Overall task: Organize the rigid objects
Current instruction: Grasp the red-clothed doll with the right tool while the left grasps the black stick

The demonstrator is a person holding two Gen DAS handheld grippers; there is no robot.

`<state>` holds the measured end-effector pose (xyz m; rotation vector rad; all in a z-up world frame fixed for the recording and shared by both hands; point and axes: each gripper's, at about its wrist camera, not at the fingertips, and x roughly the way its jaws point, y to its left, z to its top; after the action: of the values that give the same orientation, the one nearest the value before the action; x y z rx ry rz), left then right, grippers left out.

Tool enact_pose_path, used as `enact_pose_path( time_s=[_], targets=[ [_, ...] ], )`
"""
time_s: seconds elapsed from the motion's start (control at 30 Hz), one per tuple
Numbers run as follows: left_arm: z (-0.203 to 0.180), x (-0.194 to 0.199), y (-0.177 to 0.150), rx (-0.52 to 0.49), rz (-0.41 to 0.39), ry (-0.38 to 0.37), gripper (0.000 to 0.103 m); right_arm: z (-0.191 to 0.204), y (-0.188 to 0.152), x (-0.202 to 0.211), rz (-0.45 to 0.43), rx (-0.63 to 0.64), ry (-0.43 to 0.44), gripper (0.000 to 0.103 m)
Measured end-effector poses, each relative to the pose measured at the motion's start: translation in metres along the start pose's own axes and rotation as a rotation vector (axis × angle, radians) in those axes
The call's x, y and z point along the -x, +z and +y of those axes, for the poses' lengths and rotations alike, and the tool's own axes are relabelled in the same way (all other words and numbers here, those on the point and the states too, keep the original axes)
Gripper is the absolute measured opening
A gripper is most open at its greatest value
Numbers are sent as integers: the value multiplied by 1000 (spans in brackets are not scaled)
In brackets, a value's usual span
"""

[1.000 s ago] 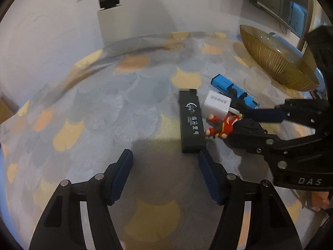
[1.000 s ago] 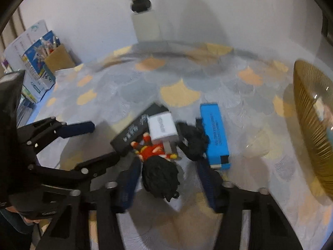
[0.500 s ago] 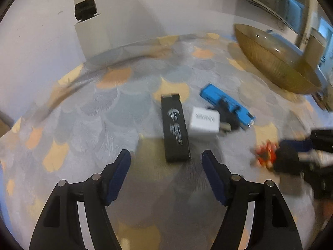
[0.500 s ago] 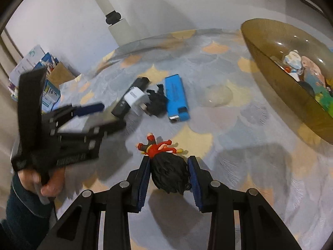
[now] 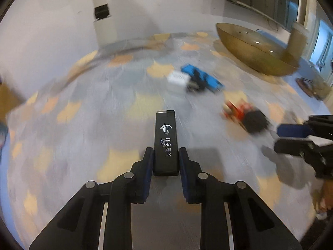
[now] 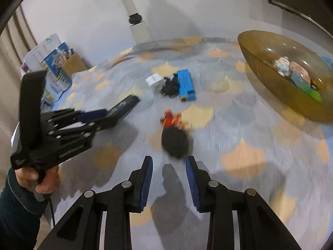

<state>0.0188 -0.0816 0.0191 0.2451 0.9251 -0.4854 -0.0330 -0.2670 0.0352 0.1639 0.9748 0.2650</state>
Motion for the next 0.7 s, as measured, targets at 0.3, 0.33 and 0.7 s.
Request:
enact_pose_path(
  time_s=[0.3, 0.33, 0.7],
  targets=[
    [-21, 31, -41, 11, 5, 3, 29, -2, -34, 13, 53, -82, 34, 32],
    [-21, 29, -39, 17, 7, 9, 36, -3, -29, 14, 58, -91, 38, 35],
    [-24, 0, -21, 20, 14, 3, 41, 2, 29, -11, 35, -25, -75, 71]
  ],
)
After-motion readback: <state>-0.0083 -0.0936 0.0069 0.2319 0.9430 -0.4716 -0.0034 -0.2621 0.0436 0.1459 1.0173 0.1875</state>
